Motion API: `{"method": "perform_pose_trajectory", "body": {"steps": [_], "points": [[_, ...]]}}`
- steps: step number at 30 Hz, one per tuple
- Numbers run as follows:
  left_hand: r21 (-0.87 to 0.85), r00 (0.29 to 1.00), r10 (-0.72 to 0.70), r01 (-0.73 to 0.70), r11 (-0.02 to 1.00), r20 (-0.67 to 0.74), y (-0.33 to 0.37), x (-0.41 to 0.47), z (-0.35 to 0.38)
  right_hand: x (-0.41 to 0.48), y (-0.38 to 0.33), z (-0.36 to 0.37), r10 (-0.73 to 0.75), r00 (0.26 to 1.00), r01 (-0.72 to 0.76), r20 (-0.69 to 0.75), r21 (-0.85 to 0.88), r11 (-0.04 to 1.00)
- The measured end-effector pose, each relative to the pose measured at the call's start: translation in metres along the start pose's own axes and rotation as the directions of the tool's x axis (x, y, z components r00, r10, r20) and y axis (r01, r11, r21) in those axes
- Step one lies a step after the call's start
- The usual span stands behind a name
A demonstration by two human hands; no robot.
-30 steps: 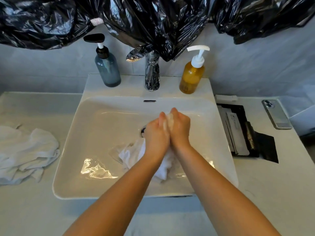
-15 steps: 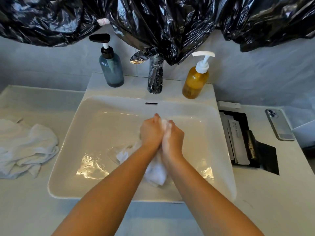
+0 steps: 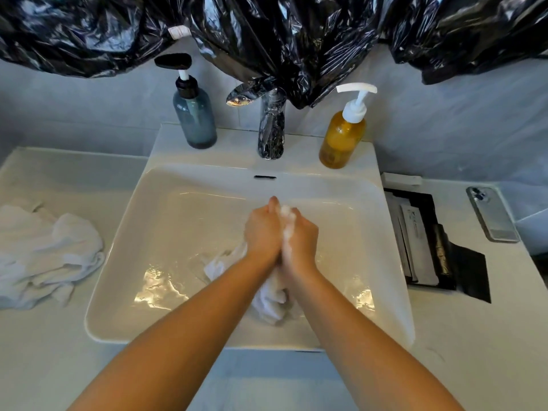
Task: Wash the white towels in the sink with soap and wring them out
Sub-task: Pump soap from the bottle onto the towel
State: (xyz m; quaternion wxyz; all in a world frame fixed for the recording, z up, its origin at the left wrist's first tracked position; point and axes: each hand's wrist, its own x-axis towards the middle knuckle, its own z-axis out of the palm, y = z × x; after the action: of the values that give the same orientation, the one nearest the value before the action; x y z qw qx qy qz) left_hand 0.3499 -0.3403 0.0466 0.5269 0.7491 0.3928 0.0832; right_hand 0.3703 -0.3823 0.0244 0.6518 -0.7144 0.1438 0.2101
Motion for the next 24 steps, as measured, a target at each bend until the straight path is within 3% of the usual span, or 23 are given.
{"method": "perform_pose_trajectory", "body": {"steps": [2, 5, 7, 9, 11, 13, 15, 18, 20, 22, 24], "points": [[-0.005, 0.999, 0.041, -0.041, 0.999, 0.019, 0.000, -0.008, 0.003, -0.001, -0.005, -0.009, -0.040, 0.999, 0.044, 0.029, -0.149, 0.988], [-0.046, 0.997, -0.024, 0.028, 0.999, 0.078, -0.005, 0.003, -0.005, -0.017, -0.008, -0.010, 0.012, 0.997, -0.005, 0.080, -0.087, 0.996], [-0.199, 0.976, -0.057, 0.100, 0.975, 0.211, -0.002, 0.011, -0.024, -0.019, -0.013, -0.018, 0.037, 0.981, -0.016, 0.190, -0.111, 0.994], [-0.359, 0.913, -0.057, 0.215, 0.908, 0.403, -0.002, 0.013, -0.046, -0.012, -0.026, -0.033, 0.040, 0.971, -0.034, 0.237, -0.031, 0.999], [-0.294, 0.854, 0.055, 0.117, 0.949, 0.517, -0.006, 0.014, -0.068, -0.003, -0.039, -0.050, 0.080, 0.955, -0.075, 0.286, -0.028, 0.997], [-0.119, 0.823, 0.093, -0.031, 0.992, 0.560, -0.007, 0.022, -0.088, 0.001, -0.045, -0.061, 0.039, 0.928, 0.039, 0.371, -0.201, 0.979], [0.127, 0.812, 0.121, -0.232, 0.964, 0.571, -0.006, 0.030, -0.101, 0.004, -0.052, -0.069, -0.113, 0.903, 0.317, 0.415, -0.463, 0.828], [0.444, 0.800, 0.158, -0.472, 0.762, 0.579, -0.019, 0.035, -0.102, 0.004, -0.060, -0.073, -0.193, 0.839, 0.529, 0.509, -0.680, 0.507], [0.516, 0.809, 0.147, -0.491, 0.702, 0.569, -0.046, 0.033, -0.098, -0.005, -0.068, -0.064, -0.273, 0.789, 0.614, 0.551, -0.675, 0.411], [0.453, 0.841, 0.154, -0.423, 0.785, 0.519, -0.073, 0.027, -0.092, -0.020, -0.086, -0.048, -0.484, 0.685, 0.721, 0.545, -0.603, 0.341], [0.363, 0.879, 0.165, -0.347, 0.865, 0.447, -0.088, 0.021, -0.090, -0.028, -0.109, -0.029, -0.698, 0.537, 0.799, 0.474, -0.551, 0.241]]}}
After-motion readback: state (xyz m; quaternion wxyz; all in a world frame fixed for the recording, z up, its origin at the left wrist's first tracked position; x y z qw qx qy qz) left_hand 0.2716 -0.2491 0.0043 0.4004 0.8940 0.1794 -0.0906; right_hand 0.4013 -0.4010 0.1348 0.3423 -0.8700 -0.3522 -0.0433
